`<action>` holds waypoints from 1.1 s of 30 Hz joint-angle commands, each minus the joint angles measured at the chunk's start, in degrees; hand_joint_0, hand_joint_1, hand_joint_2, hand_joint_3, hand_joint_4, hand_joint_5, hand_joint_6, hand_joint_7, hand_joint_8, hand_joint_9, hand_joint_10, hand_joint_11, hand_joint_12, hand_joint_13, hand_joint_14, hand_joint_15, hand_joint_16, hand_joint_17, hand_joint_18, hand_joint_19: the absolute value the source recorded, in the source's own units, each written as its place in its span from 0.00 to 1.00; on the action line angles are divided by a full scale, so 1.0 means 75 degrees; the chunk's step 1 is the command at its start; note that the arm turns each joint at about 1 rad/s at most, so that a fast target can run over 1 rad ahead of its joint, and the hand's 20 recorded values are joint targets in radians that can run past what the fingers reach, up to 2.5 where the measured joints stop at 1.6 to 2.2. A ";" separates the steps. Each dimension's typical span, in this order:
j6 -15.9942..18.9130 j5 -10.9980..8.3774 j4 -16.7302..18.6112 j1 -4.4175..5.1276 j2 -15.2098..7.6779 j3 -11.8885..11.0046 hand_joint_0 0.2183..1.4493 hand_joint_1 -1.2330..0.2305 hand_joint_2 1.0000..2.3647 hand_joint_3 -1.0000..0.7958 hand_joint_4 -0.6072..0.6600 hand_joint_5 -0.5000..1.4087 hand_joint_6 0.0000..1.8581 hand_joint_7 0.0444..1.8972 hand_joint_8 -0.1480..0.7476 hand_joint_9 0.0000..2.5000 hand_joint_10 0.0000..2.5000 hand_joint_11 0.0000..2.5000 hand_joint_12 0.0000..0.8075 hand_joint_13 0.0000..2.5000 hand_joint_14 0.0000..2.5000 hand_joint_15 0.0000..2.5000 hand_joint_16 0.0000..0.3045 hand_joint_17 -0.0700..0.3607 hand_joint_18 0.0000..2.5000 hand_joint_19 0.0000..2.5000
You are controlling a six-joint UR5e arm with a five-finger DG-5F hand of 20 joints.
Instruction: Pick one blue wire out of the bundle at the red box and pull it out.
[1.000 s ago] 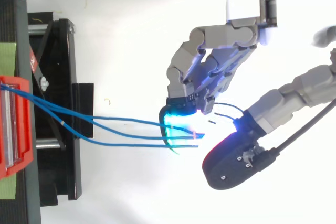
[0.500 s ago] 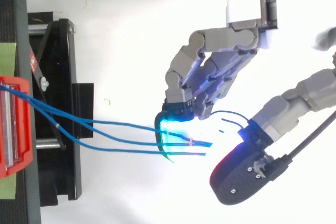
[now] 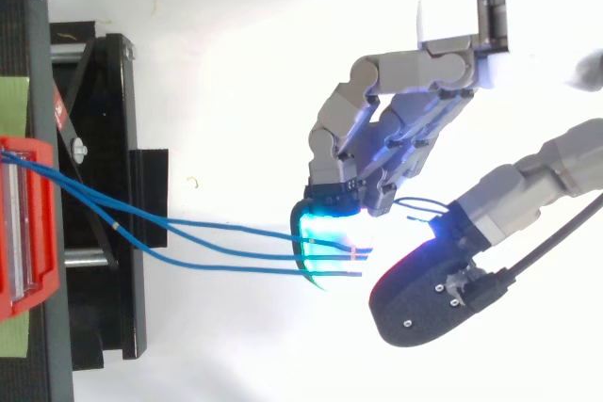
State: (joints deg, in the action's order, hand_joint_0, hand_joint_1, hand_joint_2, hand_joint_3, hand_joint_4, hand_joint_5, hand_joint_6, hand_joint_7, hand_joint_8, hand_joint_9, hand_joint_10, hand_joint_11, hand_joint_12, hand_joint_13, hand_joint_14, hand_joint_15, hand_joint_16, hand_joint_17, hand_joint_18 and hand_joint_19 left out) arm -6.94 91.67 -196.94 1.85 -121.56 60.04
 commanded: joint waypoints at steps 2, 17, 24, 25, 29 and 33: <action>0.0012 0.0000 -0.0003 0.0000 0.0001 -0.0013 0.32 0.35 0.01 0.42 0.55 0.16 0.50 0.39 0.49 0.33 0.00 0.23 0.54 0.33 0.01 0.18 0.18 0.45 0.30 0.18; 0.0094 -0.0012 -0.0167 -0.0012 0.0001 -0.0282 0.33 0.31 0.01 0.41 0.55 0.16 0.49 0.44 0.49 0.34 0.00 0.23 0.52 0.32 0.01 0.18 0.17 0.43 0.28 0.18; 0.0082 -0.0012 -0.0401 -0.0023 0.0001 -0.0399 0.44 0.25 0.01 0.35 0.57 0.15 0.52 0.41 0.49 0.30 0.00 0.24 0.52 0.32 0.01 0.17 0.16 0.42 0.30 0.15; 0.0070 0.0000 -0.0495 -0.0035 0.0001 -0.0388 0.45 0.25 0.01 0.35 0.58 0.14 0.52 0.41 0.49 0.29 0.00 0.24 0.52 0.32 0.01 0.17 0.16 0.42 0.30 0.15; 0.0070 0.0000 -0.0612 -0.0035 0.0001 -0.0388 0.47 0.26 0.01 0.34 0.62 0.14 0.52 0.37 0.49 0.28 0.00 0.24 0.51 0.31 0.01 0.17 0.16 0.41 0.30 0.15; 0.0070 0.0000 -0.0612 -0.0012 0.0001 -0.0388 0.38 0.23 0.00 0.28 0.63 0.14 0.51 0.36 0.48 0.27 0.00 0.25 0.51 0.31 0.01 0.16 0.16 0.42 0.31 0.14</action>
State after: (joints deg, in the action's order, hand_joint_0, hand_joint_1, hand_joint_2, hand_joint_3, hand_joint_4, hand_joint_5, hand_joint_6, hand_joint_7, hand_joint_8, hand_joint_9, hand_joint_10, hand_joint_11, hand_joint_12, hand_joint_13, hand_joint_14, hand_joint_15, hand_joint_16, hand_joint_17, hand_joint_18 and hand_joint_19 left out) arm -6.41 91.68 -201.40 1.70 -121.55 57.09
